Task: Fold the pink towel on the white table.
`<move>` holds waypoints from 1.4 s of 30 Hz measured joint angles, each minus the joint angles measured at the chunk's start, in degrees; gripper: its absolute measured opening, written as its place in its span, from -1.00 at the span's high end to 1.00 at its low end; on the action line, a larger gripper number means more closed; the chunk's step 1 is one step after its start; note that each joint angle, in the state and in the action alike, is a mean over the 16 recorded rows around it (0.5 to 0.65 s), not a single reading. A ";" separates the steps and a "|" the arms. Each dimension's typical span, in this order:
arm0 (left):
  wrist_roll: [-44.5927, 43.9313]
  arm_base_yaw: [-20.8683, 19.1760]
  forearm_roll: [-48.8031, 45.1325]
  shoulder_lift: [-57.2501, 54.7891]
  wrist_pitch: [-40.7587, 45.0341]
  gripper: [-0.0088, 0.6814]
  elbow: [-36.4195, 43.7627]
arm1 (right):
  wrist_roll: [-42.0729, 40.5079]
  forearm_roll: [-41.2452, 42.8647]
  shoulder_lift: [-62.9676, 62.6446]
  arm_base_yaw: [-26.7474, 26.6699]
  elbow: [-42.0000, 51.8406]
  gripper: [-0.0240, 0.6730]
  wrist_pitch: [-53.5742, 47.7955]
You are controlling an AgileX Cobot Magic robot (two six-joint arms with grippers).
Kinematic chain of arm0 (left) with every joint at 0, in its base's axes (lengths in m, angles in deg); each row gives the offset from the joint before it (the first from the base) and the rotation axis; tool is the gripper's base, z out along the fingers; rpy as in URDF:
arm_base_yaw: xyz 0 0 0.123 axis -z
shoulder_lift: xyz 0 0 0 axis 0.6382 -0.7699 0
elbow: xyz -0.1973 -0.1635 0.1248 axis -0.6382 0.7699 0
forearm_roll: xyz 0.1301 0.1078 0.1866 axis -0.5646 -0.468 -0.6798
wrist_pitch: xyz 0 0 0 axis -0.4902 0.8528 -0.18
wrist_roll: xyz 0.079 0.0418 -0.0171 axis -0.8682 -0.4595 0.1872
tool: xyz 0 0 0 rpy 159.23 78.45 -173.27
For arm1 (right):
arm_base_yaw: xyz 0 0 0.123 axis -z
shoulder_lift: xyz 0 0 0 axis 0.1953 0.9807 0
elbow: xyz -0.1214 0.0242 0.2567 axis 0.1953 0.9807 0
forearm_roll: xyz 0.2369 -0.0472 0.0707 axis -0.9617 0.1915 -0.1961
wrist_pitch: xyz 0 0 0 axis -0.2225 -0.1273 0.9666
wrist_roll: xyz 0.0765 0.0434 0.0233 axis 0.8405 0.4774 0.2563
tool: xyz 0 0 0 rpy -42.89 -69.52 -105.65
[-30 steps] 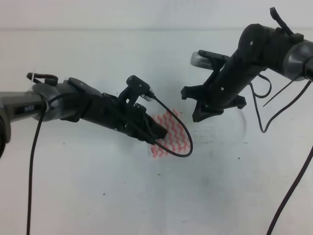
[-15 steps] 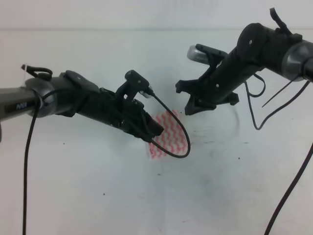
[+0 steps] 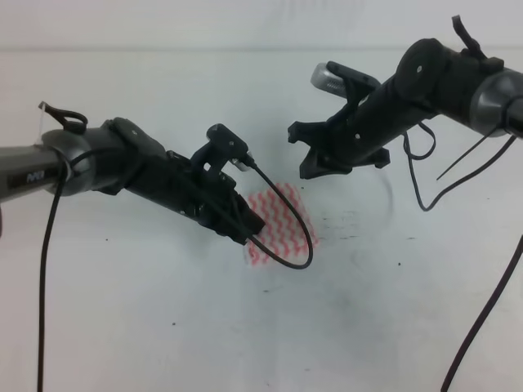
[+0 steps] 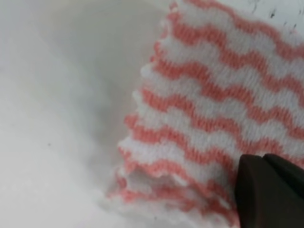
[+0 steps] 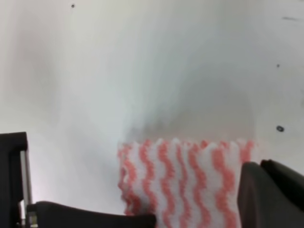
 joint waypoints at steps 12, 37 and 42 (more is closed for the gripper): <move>0.22 -0.01 -0.22 0.08 -0.45 0.99 0.03 | -3.14 -4.41 2.99 0.00 -1.01 0.98 0.73; 0.26 -0.07 -0.33 1.44 -0.61 0.99 0.03 | -4.70 -6.00 5.13 0.01 -4.83 0.98 -2.20; 0.25 -0.11 -0.41 1.85 -0.12 0.99 0.05 | -4.70 -6.34 4.67 -0.09 -6.02 0.98 -3.89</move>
